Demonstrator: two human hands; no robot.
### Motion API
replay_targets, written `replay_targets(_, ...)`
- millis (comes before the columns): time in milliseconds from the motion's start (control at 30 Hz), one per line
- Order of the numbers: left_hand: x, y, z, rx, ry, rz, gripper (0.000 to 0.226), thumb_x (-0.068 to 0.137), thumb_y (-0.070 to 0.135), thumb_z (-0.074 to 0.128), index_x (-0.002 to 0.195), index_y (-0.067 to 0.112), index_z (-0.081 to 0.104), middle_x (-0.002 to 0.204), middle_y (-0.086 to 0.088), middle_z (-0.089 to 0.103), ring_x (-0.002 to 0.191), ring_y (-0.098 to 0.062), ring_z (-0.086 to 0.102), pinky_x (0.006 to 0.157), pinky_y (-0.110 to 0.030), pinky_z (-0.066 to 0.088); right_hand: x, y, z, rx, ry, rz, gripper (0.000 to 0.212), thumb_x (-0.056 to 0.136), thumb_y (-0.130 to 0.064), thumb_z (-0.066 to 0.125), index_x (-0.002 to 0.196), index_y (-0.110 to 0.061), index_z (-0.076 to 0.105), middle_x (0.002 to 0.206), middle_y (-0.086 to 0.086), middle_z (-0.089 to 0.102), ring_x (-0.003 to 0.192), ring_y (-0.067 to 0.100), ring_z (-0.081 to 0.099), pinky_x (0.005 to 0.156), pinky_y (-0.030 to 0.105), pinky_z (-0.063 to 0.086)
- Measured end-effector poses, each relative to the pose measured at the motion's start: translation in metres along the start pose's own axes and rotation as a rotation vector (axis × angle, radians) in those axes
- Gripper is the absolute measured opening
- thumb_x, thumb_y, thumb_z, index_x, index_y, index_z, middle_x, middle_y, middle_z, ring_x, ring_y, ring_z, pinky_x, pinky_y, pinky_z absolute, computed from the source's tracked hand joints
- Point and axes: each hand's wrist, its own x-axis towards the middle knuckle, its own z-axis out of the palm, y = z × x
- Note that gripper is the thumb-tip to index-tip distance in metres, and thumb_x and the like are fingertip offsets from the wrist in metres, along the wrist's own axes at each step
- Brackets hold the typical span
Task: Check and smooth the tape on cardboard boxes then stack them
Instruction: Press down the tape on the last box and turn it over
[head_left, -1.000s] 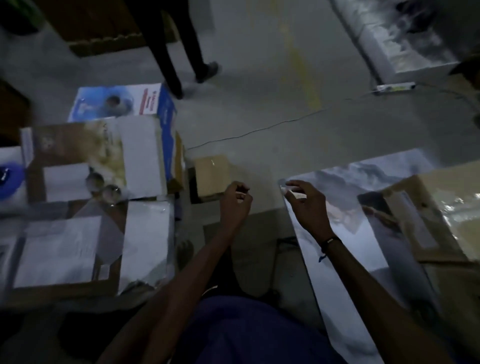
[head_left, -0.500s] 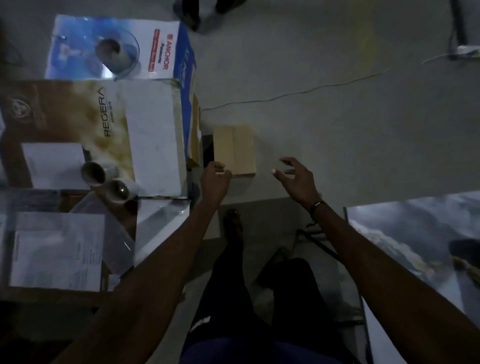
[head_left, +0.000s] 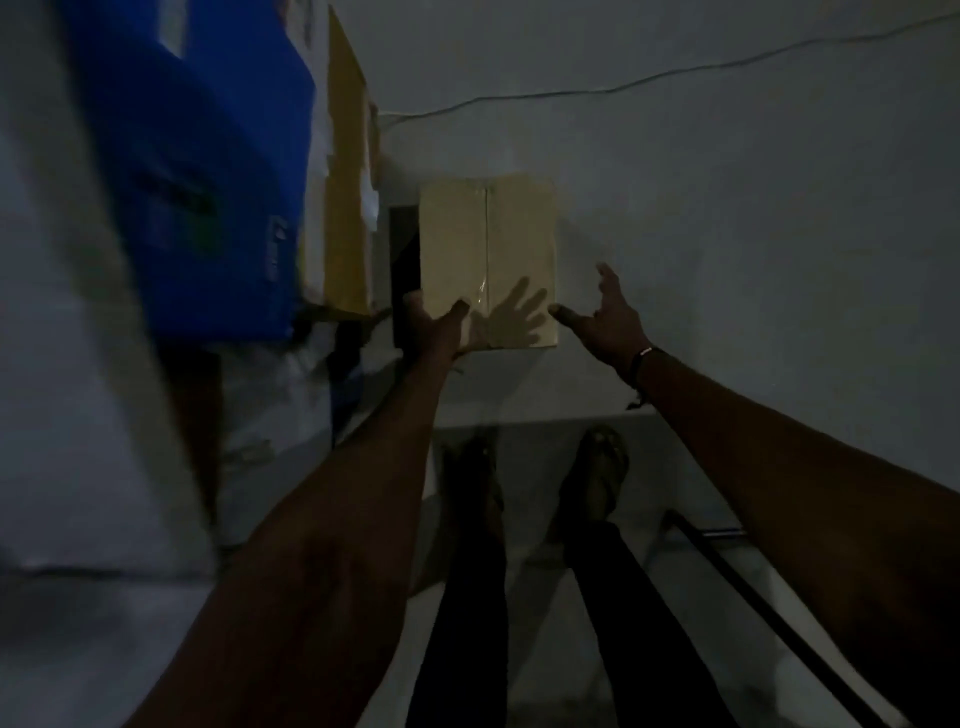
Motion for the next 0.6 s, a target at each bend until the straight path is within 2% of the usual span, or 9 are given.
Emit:
replay_targets(133, 0.080, -0.030, 0.031, -0.048, 0.039, -0.006, 0.089, 0.087, 0.037, 0.079, 0.157, 0.013, 0.029, 0.155, -0.007, 0.040, 0.138, -0.025, 0.044, 0.107, -0.032, 0.039, 0.081, 0.042, 0.038, 0.090, -0.002, 0.068, 0.106, 0.090, -0.040, 0.075, 0.164, -0.022, 0.001, 0.168, 0.012, 0.020, 0.149, 0.033, 0.032, 0.116, 0.042, 0.038)
replay_targets(267, 0.130, -0.056, 0.050, -0.045, 0.017, -0.012, 0.101, 0.081, 0.048, 0.082, 0.159, 0.019, 0.026, 0.157, -0.006, 0.039, 0.140, -0.027, 0.041, 0.116, -0.046, 0.036, 0.133, 0.070, 0.070, 0.207, -0.007, 0.140, 0.108, 0.089, -0.041, 0.076, 0.163, -0.024, -0.001, 0.166, 0.013, 0.024, 0.147, 0.035, 0.036, 0.117, 0.045, 0.038)
replay_targets(400, 0.157, -0.074, 0.062, -0.047, 0.002, 0.031, 0.095, 0.078, 0.044, 0.086, 0.154, 0.016, 0.037, 0.148, -0.005, 0.050, 0.133, -0.024, 0.049, 0.108, -0.035, 0.039, 0.161, 0.091, 0.087, 0.293, -0.055, 0.130, 0.116, 0.079, -0.053, 0.082, 0.162, -0.029, 0.004, 0.159, 0.009, 0.037, 0.138, 0.033, 0.046, 0.113, 0.053, 0.042)
replay_targets(467, 0.163, -0.078, 0.064, -0.028, 0.014, 0.057, 0.094, 0.078, 0.043, 0.086, 0.153, 0.016, 0.038, 0.148, -0.005, 0.051, 0.133, -0.024, 0.049, 0.108, -0.034, 0.039, 0.165, 0.097, 0.089, 0.329, -0.097, 0.066, 0.108, 0.081, -0.050, 0.081, 0.161, -0.030, 0.012, 0.155, 0.004, 0.041, 0.133, 0.025, 0.049, 0.108, 0.048, 0.048)
replay_targets(600, 0.160, -0.078, 0.066, 0.011, 0.009, 0.067, 0.094, 0.080, 0.043, 0.085, 0.155, 0.018, 0.036, 0.150, -0.006, 0.048, 0.135, -0.026, 0.047, 0.115, -0.047, 0.038, 0.163, 0.104, 0.083, 0.359, -0.166, -0.020, 0.086, 0.090, -0.041, 0.075, 0.158, -0.028, 0.024, 0.148, 0.001, 0.049, 0.131, 0.021, 0.053, 0.104, 0.043, 0.053)
